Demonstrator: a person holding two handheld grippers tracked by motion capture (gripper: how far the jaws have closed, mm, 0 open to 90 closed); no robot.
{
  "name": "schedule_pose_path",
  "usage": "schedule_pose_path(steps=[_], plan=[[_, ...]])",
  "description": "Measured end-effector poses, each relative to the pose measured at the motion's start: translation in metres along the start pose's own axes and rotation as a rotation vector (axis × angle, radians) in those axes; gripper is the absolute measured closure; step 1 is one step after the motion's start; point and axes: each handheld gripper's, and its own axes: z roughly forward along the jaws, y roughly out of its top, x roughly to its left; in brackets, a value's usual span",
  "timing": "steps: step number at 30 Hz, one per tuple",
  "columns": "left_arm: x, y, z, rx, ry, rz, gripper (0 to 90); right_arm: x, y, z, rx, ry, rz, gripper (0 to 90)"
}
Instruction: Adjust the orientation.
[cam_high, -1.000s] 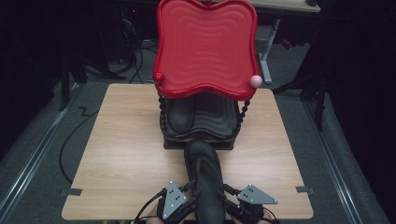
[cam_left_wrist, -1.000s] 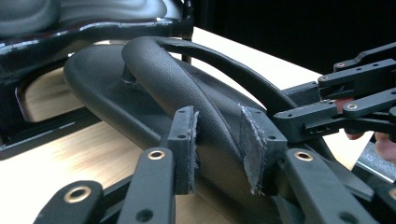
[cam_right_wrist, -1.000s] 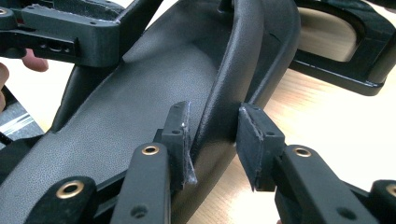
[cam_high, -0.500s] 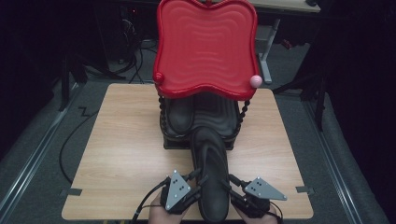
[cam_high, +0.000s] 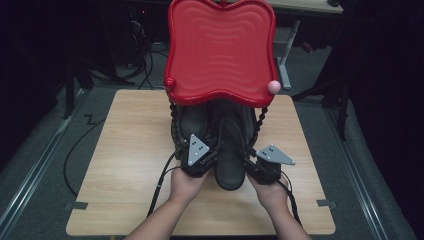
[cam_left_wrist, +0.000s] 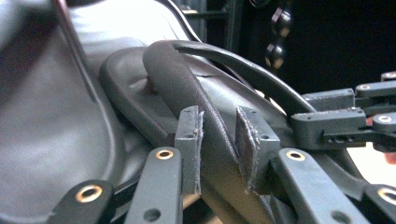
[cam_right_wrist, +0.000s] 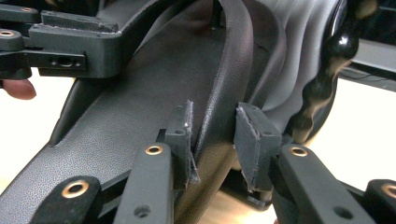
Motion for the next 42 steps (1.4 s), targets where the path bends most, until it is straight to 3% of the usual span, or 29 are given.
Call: schedule_pose_path(steps=[7, 8, 10, 14, 18, 20, 22, 23, 24, 26, 29, 32, 35, 37, 42], plan=[[0.007, 0.003, 0.012, -0.005, 0.033, 0.004, 71.7, -0.003, 0.007, 0.016, -0.012, -0.038, 0.034, 69.1], [0.007, 0.004, 0.017, -0.001, 0.042, 0.006, 71.2, -0.005, 0.010, 0.019, -0.014, -0.058, 0.066, 69.3], [0.005, 0.005, 0.018, -0.004, 0.055, 0.009, 71.0, -0.005, 0.011, 0.021, -0.014, -0.074, 0.072, 69.7], [0.006, 0.007, 0.016, -0.002, 0.051, -0.031, 64.8, -0.005, 0.014, 0.024, -0.011, -0.104, 0.070, 71.1], [-0.009, 0.003, -0.001, -0.002, 0.050, 0.005, 58.0, -0.003, 0.016, 0.025, -0.007, -0.119, 0.069, 71.2], [-0.024, -0.007, -0.021, -0.004, 0.037, -0.005, 53.8, -0.003, 0.015, 0.025, -0.006, -0.122, 0.064, 71.3], [-0.031, -0.012, -0.027, 0.006, 0.026, -0.003, 52.9, -0.003, 0.016, 0.025, -0.006, -0.121, 0.065, 71.3], [-0.039, -0.019, -0.035, 0.015, 0.025, 0.014, 51.6, -0.003, 0.016, 0.025, -0.006, -0.120, 0.065, 71.3], [-0.045, -0.025, -0.042, 0.012, 0.024, 0.018, 52.8, -0.003, 0.016, 0.025, -0.003, -0.120, 0.066, 71.3], [-0.055, -0.036, -0.052, 0.011, -0.009, 0.024, 65.6, -0.003, 0.016, 0.025, -0.005, -0.121, 0.065, 71.3], [-0.072, -0.052, -0.056, 0.050, -0.033, 0.026, 89.8, -0.002, 0.016, 0.026, -0.004, -0.126, 0.065, 71.4], [-0.085, -0.062, -0.047, 0.074, -0.031, 0.036, 90.0, -0.002, 0.016, 0.026, -0.005, -0.130, 0.065, 71.5], [-0.088, -0.065, -0.041, 0.074, -0.013, 0.052, 90.0, -0.002, 0.016, 0.026, -0.006, -0.131, 0.068, 71.4], [-0.086, -0.065, -0.037, 0.081, -0.005, 0.033, 90.0, -0.002, 0.016, 0.026, -0.007, -0.131, 0.069, 71.4], [-0.078, -0.065, -0.031, 0.087, 0.027, 0.053, 90.0, -0.001, 0.016, 0.026, -0.015, -0.132, 0.062, 71.0]])
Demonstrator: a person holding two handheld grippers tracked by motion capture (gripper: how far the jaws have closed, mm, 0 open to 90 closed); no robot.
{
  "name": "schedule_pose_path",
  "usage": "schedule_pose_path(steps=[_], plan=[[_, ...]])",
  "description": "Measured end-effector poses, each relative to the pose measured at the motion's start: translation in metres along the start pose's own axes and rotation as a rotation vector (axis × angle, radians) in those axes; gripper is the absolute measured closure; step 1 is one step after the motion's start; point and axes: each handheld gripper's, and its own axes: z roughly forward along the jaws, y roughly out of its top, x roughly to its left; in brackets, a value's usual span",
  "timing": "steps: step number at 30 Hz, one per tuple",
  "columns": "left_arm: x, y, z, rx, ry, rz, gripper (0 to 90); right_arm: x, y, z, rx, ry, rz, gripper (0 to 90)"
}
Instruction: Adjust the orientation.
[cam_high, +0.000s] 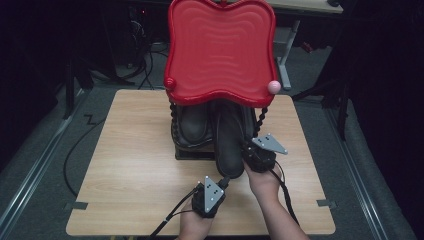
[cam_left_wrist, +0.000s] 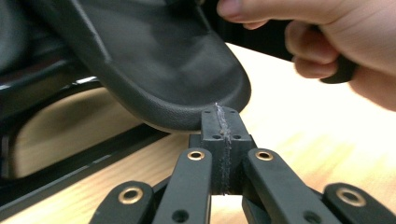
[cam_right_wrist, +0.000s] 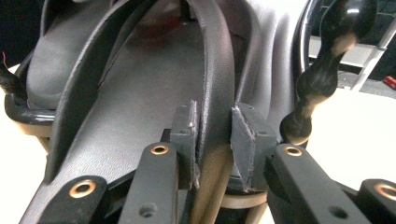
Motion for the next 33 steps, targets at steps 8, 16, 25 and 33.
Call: schedule_pose_path(steps=[8, 16, 25, 33], plan=[[0.021, 0.007, 0.008, 0.009, 0.032, -0.045, 90.0, -0.001, 0.006, 0.001, -0.017, 0.036, 0.020, 64.1], [0.024, 0.006, 0.018, 0.014, 0.032, -0.036, 90.0, 0.007, -0.004, -0.019, -0.052, 0.072, -0.001, 67.0], [0.023, 0.006, 0.017, -0.003, 0.042, -0.005, 90.0, 0.023, -0.049, -0.054, -0.048, 0.164, -0.051, 69.1], [0.028, 0.010, 0.015, -0.022, 0.062, -0.001, 90.0, 0.049, -0.079, -0.048, 0.027, 0.228, -0.140, 83.1]])
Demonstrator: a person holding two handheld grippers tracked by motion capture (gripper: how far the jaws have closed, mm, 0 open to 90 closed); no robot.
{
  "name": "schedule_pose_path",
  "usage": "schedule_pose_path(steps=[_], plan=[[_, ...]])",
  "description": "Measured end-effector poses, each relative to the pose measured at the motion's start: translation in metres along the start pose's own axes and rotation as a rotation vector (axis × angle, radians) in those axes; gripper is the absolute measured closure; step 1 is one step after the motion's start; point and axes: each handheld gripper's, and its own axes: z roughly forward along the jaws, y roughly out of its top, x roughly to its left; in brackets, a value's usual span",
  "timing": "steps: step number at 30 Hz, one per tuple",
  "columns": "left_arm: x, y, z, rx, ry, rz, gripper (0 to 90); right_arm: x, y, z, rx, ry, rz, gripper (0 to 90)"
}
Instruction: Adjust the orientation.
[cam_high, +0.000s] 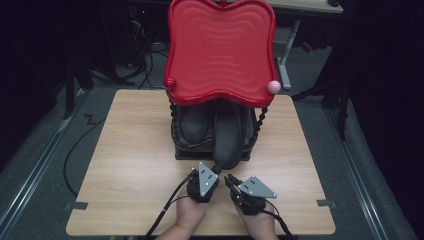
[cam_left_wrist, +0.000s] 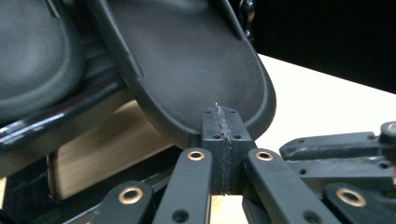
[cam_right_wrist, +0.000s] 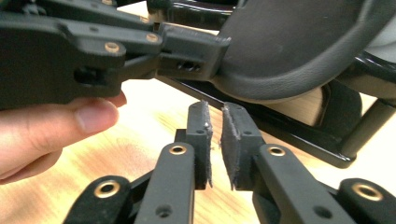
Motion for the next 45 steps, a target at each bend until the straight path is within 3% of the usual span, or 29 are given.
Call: schedule_pose_path(steps=[5, 11, 19, 25, 30, 33, 35, 45], plan=[[0.004, 0.003, 0.003, -0.002, 0.006, 0.014, 90.0, 0.000, 0.004, 0.007, -0.010, -0.024, -0.009, 89.3], [0.008, 0.010, 0.010, -0.001, 0.018, 0.048, 90.0, -0.010, 0.012, 0.017, -0.029, -0.061, 0.033, 90.0], [0.013, 0.015, 0.014, -0.004, 0.021, 0.039, 90.0, -0.016, 0.021, 0.024, -0.054, -0.093, 0.024, 90.0], [0.022, 0.010, -0.006, -0.034, -0.004, 0.000, 85.7, -0.020, 0.027, 0.030, -0.058, -0.101, 0.020, 90.0], [0.044, -0.008, -0.032, -0.013, 0.002, -0.029, 83.8, -0.029, 0.036, 0.032, -0.069, -0.124, 0.013, 90.0], [0.050, -0.014, -0.038, -0.009, 0.007, -0.046, 83.4, -0.031, 0.038, 0.035, -0.069, -0.130, 0.014, 90.0], [0.053, -0.020, -0.039, 0.001, 0.017, -0.034, 83.3, -0.033, 0.041, 0.038, -0.066, -0.146, 0.012, 90.0], [0.059, -0.024, -0.039, 0.008, 0.039, -0.032, 83.3, -0.042, 0.051, 0.053, -0.048, -0.169, 0.017, 90.0]])
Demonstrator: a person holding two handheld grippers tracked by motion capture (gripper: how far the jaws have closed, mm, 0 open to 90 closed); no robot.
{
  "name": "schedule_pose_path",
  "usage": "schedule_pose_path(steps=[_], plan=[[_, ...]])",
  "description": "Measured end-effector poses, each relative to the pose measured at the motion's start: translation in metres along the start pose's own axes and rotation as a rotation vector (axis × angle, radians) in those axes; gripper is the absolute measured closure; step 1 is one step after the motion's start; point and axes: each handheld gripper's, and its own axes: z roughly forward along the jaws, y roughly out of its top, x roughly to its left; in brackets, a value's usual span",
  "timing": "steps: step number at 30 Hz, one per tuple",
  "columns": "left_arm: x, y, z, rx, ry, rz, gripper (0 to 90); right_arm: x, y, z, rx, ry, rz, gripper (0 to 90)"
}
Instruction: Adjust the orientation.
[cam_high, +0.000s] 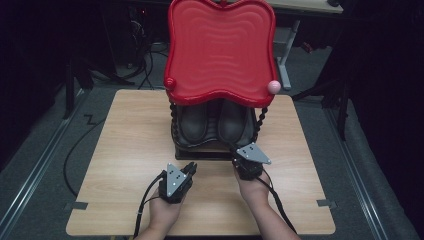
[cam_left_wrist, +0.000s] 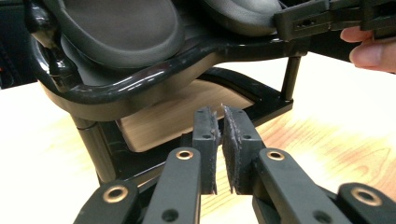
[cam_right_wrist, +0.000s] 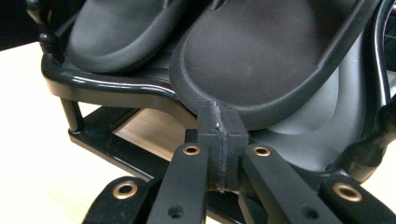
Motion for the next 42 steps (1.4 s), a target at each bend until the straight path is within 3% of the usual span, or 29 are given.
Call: schedule_pose_path(steps=[4, 5, 9, 11, 16, 19, 22, 25, 27, 31, 34, 37, 42], plan=[[0.003, 0.000, 0.002, -0.002, 0.012, -0.002, 83.4, 0.000, 0.002, 0.007, 0.006, -0.002, 0.003, 90.0], [0.006, 0.002, 0.006, 0.006, 0.037, 0.036, 83.9, 0.000, 0.002, 0.008, 0.007, -0.002, 0.003, 90.0], [0.015, 0.007, 0.010, 0.006, 0.073, 0.038, 85.3, -0.002, 0.002, 0.011, 0.010, -0.007, -0.004, 90.0], [0.023, 0.016, 0.016, 0.002, 0.121, 0.066, 85.5, -0.003, 0.004, 0.012, 0.015, 0.002, 0.018, 89.8], [0.034, 0.029, 0.022, -0.022, 0.174, 0.043, 85.3, -0.004, 0.005, 0.006, 0.002, 0.008, 0.027, 87.2], [0.039, 0.035, 0.029, -0.023, 0.196, 0.029, 85.0, -0.003, 0.008, 0.001, -0.026, 0.001, 0.008, 86.5], [0.040, 0.037, 0.034, -0.036, 0.211, 0.001, 83.8, -0.002, 0.014, 0.005, -0.028, 0.008, 0.025, 86.6], [0.041, 0.036, 0.036, -0.027, 0.219, 0.002, 83.2, 0.001, 0.016, 0.013, -0.019, 0.015, 0.031, 87.4], [0.041, 0.034, 0.038, -0.021, 0.227, 0.000, 82.3, -0.003, 0.015, 0.017, 0.000, -0.009, 0.041, 88.4], [0.042, 0.033, 0.041, -0.016, 0.238, -0.006, 80.5, -0.010, 0.012, 0.015, 0.004, -0.013, 0.053, 87.3], [0.042, 0.033, 0.044, -0.013, 0.241, -0.014, 79.9, -0.015, 0.011, 0.006, -0.028, -0.015, 0.059, 85.6], [0.042, 0.033, 0.046, -0.016, 0.239, -0.022, 80.1, -0.025, 0.008, 0.001, -0.021, -0.073, 0.072, 85.2], [0.040, 0.033, 0.049, -0.021, 0.231, -0.024, 81.3, -0.034, 0.005, 0.006, 0.010, -0.091, 0.088, 86.5]])
